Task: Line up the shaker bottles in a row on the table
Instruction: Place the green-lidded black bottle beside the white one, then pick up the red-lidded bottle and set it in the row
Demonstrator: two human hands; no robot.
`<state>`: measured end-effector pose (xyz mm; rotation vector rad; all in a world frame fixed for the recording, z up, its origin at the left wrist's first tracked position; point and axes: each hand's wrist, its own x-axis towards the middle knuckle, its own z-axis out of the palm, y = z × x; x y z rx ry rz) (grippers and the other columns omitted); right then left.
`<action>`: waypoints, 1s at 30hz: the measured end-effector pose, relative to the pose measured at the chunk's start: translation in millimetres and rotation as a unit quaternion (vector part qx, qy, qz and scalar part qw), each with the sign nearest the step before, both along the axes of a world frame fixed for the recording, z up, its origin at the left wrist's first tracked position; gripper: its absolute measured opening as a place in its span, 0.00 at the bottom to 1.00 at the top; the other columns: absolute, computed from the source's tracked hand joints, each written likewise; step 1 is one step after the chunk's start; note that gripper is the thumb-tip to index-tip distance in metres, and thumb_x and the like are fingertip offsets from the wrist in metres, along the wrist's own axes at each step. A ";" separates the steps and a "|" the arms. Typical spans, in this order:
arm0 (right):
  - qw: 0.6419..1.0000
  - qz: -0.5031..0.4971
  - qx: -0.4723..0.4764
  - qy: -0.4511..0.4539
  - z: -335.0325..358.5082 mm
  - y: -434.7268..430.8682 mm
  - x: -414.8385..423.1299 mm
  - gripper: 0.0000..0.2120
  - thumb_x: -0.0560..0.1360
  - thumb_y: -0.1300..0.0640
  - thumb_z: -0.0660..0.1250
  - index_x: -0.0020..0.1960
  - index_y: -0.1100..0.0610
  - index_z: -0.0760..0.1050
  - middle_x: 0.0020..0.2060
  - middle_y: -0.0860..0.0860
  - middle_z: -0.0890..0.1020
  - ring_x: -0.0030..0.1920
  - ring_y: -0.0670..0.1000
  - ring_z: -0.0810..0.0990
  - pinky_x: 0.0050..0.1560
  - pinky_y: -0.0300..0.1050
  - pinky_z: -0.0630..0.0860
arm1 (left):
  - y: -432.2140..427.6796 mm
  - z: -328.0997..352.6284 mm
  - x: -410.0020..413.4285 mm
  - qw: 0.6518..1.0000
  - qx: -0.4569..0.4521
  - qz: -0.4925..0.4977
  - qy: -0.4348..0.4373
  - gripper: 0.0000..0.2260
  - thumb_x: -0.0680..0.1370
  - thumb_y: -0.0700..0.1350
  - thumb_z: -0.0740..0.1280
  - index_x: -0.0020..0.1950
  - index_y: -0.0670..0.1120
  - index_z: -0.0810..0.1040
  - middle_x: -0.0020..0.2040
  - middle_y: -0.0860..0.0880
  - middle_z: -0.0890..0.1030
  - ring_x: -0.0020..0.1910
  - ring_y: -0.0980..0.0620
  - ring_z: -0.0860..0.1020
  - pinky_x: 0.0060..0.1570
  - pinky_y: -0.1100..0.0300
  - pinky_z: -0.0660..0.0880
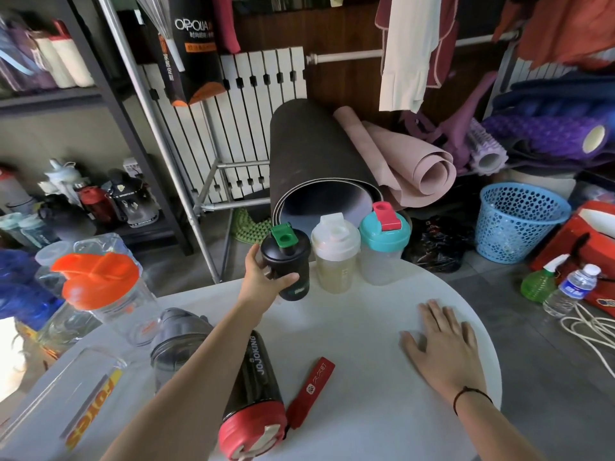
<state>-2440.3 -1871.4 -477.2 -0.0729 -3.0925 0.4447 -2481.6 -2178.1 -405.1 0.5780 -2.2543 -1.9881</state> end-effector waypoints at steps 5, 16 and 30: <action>1.000 0.001 0.004 0.000 -1.4 0.6 0.0 0.33 0.77 0.38 0.52 0.78 0.50 0.50 0.78 0.46 0.51 0.78 0.51 0.47 0.76 0.53 0.46 | -3.7 -3.1 2.3 1.000 -0.007 -0.025 -0.015 0.35 0.79 0.31 0.74 0.82 0.42 0.62 0.80 0.41 0.71 0.79 0.40 0.71 0.77 0.39 0.73; 1.000 0.001 0.006 0.001 -1.8 1.4 1.0 0.33 0.77 0.38 0.52 0.78 0.50 0.50 0.78 0.46 0.51 0.78 0.51 0.48 0.76 0.52 0.47 | -13.3 26.3 17.3 0.986 -0.140 -0.027 -0.084 0.43 0.78 0.29 0.73 0.87 0.43 0.54 0.83 0.41 0.68 0.81 0.37 0.68 0.76 0.46 0.70; 1.000 -0.002 0.006 0.007 -1.4 1.6 2.1 0.33 0.76 0.39 0.52 0.77 0.51 0.52 0.78 0.47 0.54 0.77 0.51 0.51 0.75 0.54 0.48 | -29.5 47.8 145.1 0.534 -0.693 -0.485 0.004 0.45 0.54 0.60 0.86 0.69 0.70 0.76 0.72 0.60 0.81 0.70 0.55 0.82 0.64 0.56 0.83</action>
